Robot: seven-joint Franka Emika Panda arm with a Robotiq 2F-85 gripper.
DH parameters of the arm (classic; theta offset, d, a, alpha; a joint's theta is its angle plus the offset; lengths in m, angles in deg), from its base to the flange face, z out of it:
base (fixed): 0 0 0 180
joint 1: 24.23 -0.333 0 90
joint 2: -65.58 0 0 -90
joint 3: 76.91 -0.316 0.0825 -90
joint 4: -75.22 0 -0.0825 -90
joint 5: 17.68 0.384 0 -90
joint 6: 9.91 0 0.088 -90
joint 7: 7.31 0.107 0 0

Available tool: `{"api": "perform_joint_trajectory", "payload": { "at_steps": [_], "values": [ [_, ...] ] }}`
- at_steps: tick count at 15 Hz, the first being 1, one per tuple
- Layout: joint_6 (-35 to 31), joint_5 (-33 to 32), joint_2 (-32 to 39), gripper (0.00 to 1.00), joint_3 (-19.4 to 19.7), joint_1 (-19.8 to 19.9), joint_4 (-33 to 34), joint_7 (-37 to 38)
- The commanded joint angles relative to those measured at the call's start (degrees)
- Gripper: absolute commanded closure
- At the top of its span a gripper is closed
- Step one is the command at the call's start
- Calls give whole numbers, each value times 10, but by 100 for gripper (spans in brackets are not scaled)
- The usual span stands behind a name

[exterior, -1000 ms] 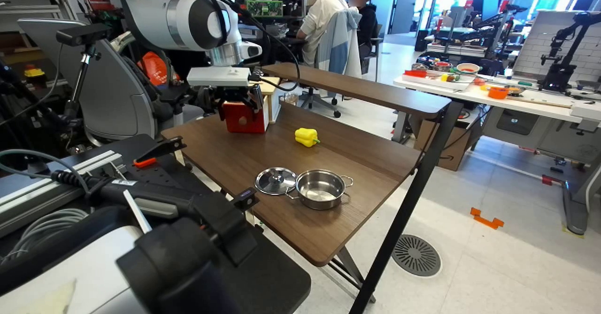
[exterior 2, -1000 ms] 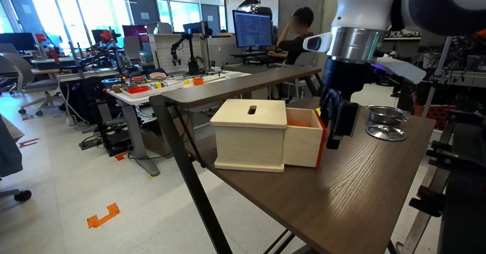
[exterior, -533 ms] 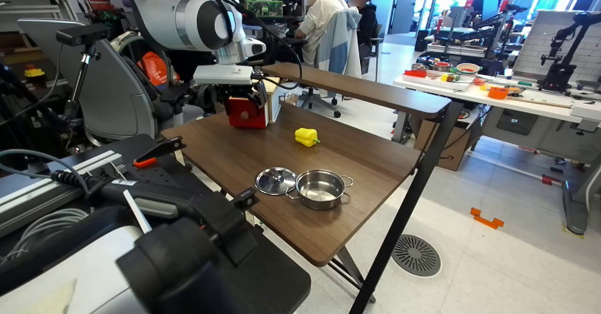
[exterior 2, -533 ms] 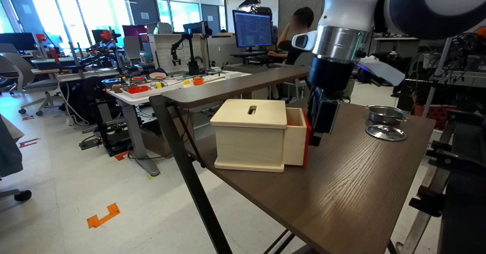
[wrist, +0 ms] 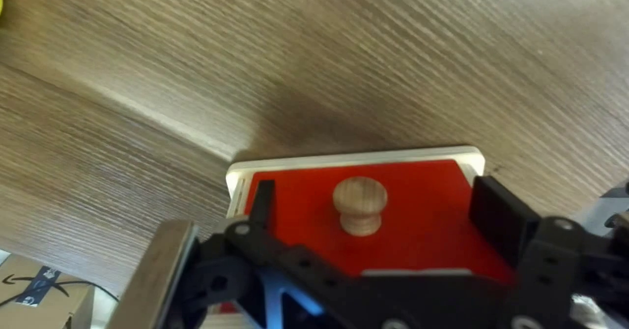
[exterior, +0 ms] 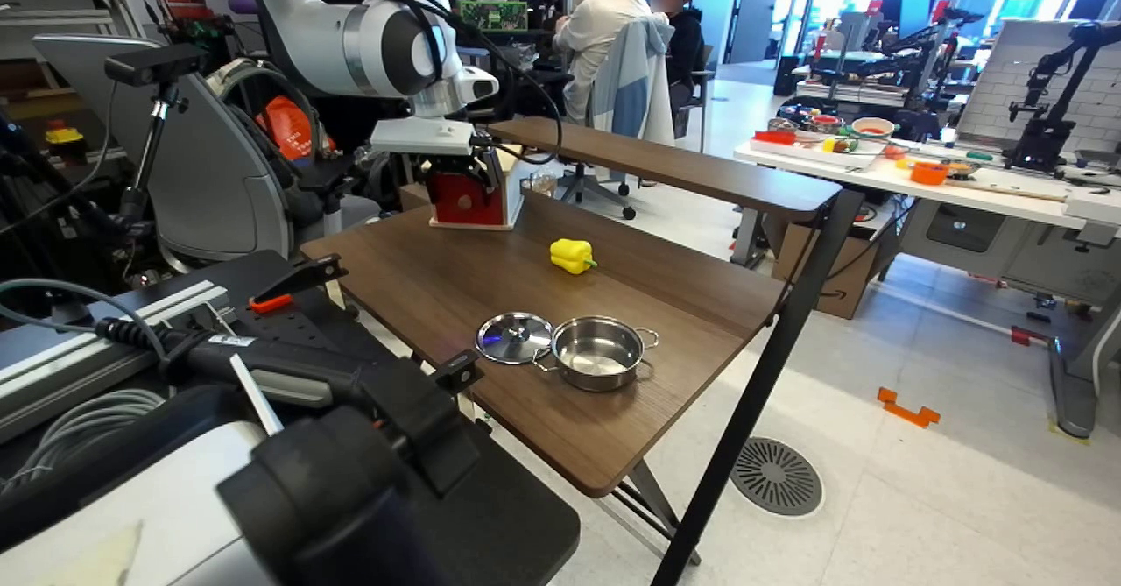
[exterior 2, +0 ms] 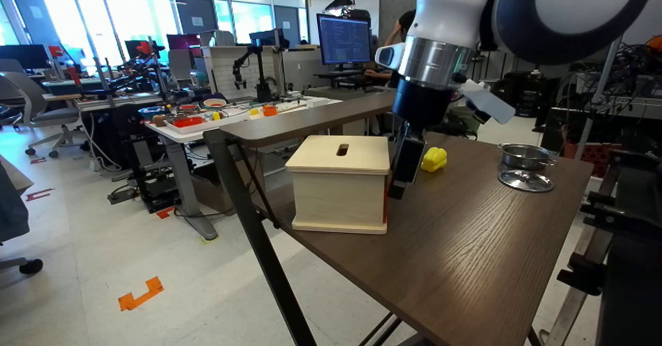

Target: Push closed the drawer

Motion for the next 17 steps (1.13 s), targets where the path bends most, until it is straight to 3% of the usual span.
{"api": "perform_joint_trajectory", "payload": {
  "at_steps": [1,7,11,14,15,17],
  "values": [
    [-40,15,19,0,3,-9,22,20],
    [-25,15,-26,0,-11,14,-34,5],
    [35,26,-92,0,-21,36,-85,3],
    [78,76,-159,0,-89,98,-132,-32],
    [44,49,-99,0,-38,52,-86,-5],
    [67,72,-137,0,-66,75,-111,-24]
  ]
}}
